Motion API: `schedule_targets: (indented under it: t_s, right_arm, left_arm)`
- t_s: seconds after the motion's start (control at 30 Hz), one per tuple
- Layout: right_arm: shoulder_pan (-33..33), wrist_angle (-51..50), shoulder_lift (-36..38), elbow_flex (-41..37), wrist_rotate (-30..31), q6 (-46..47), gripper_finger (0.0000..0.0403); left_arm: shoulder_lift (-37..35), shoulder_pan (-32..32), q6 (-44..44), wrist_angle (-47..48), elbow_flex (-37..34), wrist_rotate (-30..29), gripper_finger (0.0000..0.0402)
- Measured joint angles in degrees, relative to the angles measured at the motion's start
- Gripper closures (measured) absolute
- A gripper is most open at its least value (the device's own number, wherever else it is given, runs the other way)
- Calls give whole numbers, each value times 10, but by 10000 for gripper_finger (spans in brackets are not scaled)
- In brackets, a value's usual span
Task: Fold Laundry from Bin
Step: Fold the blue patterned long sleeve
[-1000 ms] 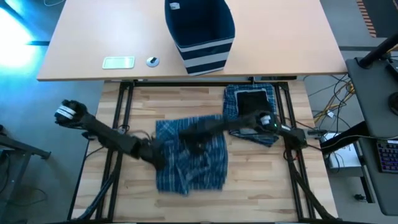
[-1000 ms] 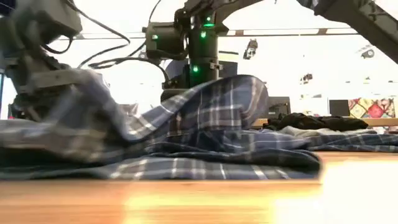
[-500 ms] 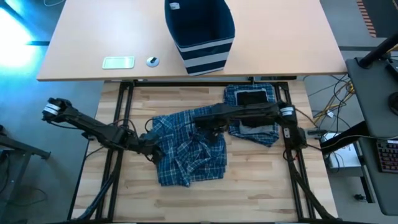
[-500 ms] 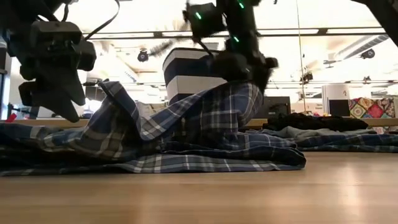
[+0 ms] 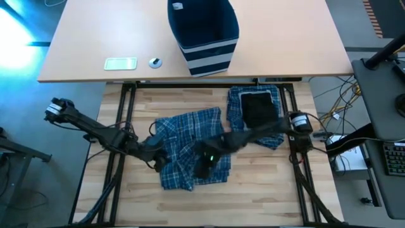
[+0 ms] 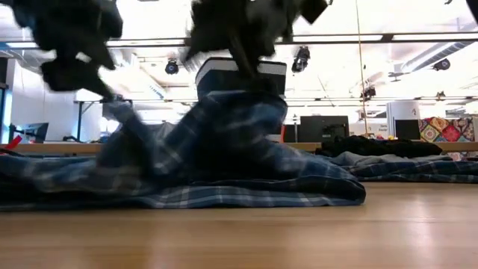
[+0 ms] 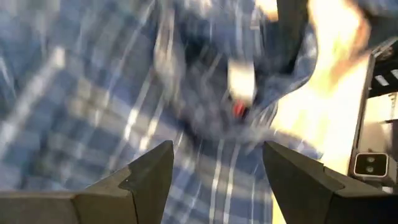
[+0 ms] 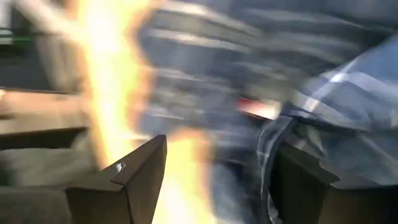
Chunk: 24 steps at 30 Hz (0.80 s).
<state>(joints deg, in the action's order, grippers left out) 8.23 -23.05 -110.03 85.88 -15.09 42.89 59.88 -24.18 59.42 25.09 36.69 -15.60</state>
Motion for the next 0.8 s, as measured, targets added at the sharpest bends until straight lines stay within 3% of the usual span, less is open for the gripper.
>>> schedule_targets:
  t_s: [0.07, 0.13, 0.33, 0.53, 0.67, 0.8]
  right_arm:
    - [30, 71, -1, 1, 1, 1, 158]
    - [49, 77, 1, 1, 25, 12, 159]
    - [78, -116, 85, 0, 180, 44, 160]
    - [140, -210, 149, -43, 256, 24, 160]
    - [218, -180, 155, -108, 348, -55, 160]
    - [256, -122, 122, -149, 359, -93, 158]
  left_arm:
    - [0, 0, -47, -2, 19, -31, 170]
    - [3, 1, -83, -1, 37, -59, 170]
    - [50, 1, -155, -31, 88, -75, 170]
    - [176, -7, -245, -107, 147, -41, 170]
    - [278, -17, -292, -111, 209, -32, 170]
    - [354, -36, -331, -121, 266, -30, 170]
